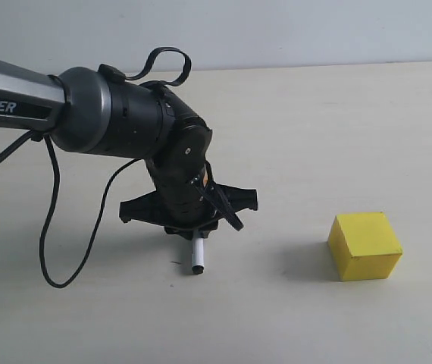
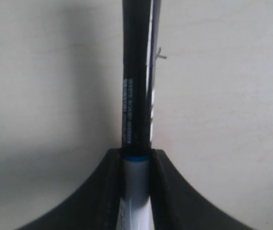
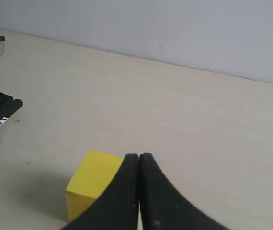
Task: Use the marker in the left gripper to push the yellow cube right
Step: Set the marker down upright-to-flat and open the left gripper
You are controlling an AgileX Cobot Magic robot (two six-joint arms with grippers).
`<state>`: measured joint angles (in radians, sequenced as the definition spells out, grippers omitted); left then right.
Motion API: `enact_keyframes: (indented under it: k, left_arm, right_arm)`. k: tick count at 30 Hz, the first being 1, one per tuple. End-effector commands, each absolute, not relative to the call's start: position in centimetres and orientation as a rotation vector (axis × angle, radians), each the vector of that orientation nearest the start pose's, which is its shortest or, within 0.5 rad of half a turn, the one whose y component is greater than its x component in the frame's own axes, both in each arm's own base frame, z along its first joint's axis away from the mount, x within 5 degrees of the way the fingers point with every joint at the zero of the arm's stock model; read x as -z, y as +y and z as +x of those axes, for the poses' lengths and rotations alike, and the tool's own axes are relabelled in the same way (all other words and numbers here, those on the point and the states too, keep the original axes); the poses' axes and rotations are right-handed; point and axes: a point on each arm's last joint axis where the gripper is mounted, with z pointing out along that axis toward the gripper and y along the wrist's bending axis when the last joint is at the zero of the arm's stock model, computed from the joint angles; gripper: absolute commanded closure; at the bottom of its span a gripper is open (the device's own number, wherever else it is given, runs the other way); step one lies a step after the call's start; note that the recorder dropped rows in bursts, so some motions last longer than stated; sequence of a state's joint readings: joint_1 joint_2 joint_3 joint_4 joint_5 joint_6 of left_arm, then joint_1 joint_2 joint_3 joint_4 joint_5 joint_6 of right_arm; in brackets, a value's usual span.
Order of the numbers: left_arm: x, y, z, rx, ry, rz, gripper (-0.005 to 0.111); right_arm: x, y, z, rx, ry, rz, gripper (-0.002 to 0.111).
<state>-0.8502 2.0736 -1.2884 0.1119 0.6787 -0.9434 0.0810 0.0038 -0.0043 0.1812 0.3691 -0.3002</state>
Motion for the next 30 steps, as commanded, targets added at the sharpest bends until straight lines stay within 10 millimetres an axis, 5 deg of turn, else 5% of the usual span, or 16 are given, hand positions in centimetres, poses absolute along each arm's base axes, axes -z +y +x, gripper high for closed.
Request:
enact_keyframes:
  k: [1, 8, 11, 30]
  left_arm:
    - [-12.0, -29.1, 26.6, 0.143, 2.953, -0.019, 0.103]
    - [-12.0, -29.1, 26.6, 0.148, 2.954, -0.025, 0.063]
    - [-12.0, -29.1, 26.6, 0.148, 2.954, -0.025, 0.055]
    - [-13.2, -28.6, 27.2, 0.116, 2.895, 0.140, 0.055]
  right_arm:
    - [-18.2, 1.0, 5.2, -0.026, 1.820, -0.238, 0.108]
    - [-18.2, 1.0, 5.2, -0.026, 1.820, -0.238, 0.108]
    - [-18.2, 1.0, 5.2, -0.026, 1.820, -0.238, 0.108]
    - [-18.2, 1.0, 5.2, -0.026, 1.820, -0.238, 0.108]
